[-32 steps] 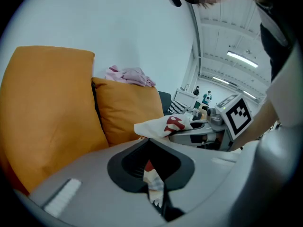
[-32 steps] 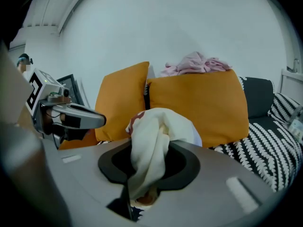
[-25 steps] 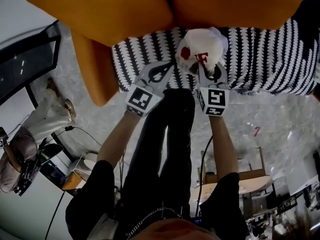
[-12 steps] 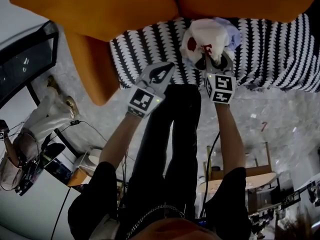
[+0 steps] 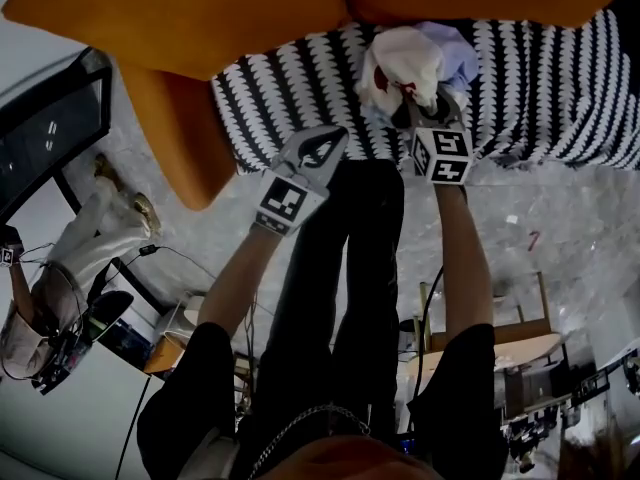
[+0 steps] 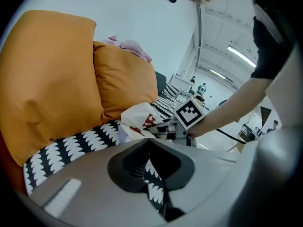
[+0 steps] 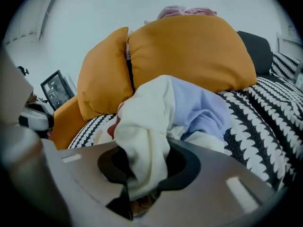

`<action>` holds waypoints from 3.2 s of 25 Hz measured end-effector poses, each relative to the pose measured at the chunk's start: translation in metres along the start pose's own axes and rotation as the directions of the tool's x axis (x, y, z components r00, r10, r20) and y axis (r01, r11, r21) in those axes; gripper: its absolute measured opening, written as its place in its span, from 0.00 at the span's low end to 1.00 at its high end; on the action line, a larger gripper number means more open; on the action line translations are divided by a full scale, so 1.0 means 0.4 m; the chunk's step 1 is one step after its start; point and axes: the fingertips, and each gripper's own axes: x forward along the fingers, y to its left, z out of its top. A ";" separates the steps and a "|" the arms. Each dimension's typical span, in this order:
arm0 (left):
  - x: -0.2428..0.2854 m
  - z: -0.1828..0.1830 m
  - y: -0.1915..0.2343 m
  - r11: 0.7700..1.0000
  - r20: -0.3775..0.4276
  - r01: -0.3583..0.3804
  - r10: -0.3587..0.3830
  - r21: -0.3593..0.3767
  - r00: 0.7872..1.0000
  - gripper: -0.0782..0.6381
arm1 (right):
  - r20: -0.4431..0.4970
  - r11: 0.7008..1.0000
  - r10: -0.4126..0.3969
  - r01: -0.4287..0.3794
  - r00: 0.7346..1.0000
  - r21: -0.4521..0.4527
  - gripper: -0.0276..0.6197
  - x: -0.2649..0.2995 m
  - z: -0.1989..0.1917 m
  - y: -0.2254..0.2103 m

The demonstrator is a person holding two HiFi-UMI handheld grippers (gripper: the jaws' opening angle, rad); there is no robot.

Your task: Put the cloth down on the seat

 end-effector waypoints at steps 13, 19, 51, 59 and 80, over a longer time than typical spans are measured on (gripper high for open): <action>-0.013 -0.023 -0.036 1.000 -0.053 0.013 -0.013 -0.011 0.999 0.12 | 0.040 0.999 -0.047 0.047 0.998 -0.005 0.23 -0.018 0.004 -0.005; -0.006 0.006 -0.041 1.000 -0.051 -0.023 0.023 -0.004 0.998 0.12 | -0.032 1.000 -0.014 0.013 0.999 -0.019 0.28 -0.049 -0.017 -0.032; -0.123 0.142 -0.191 0.999 -0.045 0.016 -0.015 0.033 0.999 0.12 | -0.028 0.996 -0.066 0.064 0.997 -0.059 0.09 -0.342 0.056 0.053; -0.178 0.241 -0.207 0.999 0.027 -0.040 0.040 0.009 0.999 0.12 | 0.003 0.993 -0.097 0.097 0.995 -0.066 0.05 -0.449 0.156 0.102; -0.501 0.723 -0.334 0.986 0.085 -0.032 0.019 0.163 0.996 0.12 | 0.154 0.971 0.088 -0.051 0.984 -0.232 0.05 -0.891 0.696 0.464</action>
